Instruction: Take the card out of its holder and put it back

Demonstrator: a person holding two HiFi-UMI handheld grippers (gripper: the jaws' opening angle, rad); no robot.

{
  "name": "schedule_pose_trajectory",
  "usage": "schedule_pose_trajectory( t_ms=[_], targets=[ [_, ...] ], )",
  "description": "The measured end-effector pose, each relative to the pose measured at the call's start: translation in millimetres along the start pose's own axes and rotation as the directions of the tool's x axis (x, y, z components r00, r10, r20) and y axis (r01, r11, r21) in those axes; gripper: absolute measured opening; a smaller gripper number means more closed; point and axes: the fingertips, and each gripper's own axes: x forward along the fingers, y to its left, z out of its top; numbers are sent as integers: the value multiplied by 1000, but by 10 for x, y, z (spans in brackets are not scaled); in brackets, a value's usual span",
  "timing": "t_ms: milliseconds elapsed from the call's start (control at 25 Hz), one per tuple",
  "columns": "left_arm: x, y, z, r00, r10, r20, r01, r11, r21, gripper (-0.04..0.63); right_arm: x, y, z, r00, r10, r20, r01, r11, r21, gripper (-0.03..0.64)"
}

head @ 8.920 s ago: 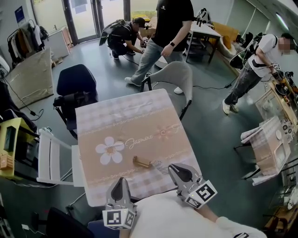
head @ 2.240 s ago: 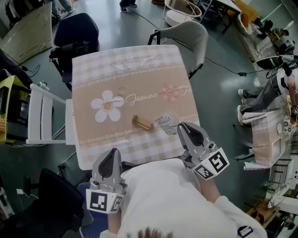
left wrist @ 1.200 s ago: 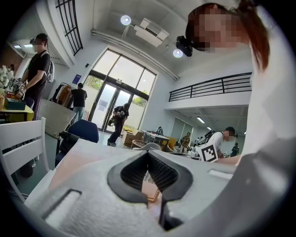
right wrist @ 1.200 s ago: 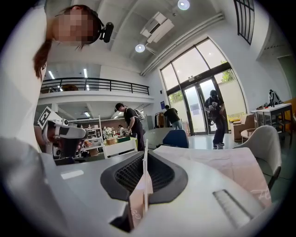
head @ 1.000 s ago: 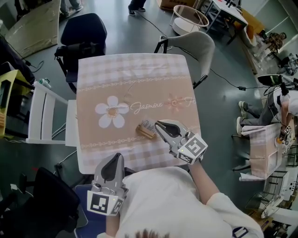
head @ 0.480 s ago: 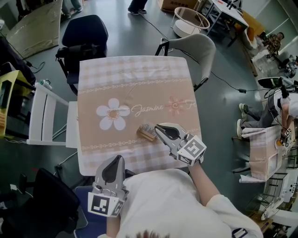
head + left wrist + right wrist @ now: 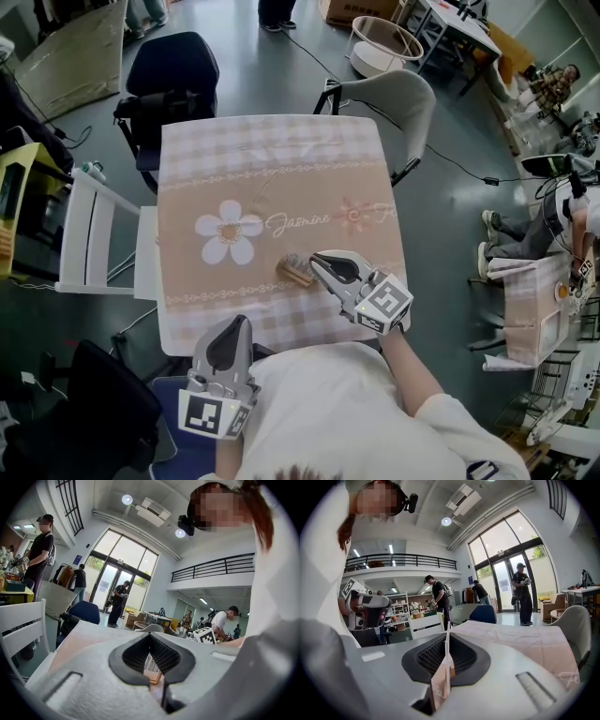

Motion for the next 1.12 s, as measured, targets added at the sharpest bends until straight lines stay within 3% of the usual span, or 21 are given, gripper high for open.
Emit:
schedule_pose_trajectory(
  t_ms=[1120],
  targets=[
    [20, -48, -14, 1000, 3, -11, -3, 1000, 17, 3, 19, -24, -165, 1000, 9, -17, -9, 1000, -3, 20]
  ],
)
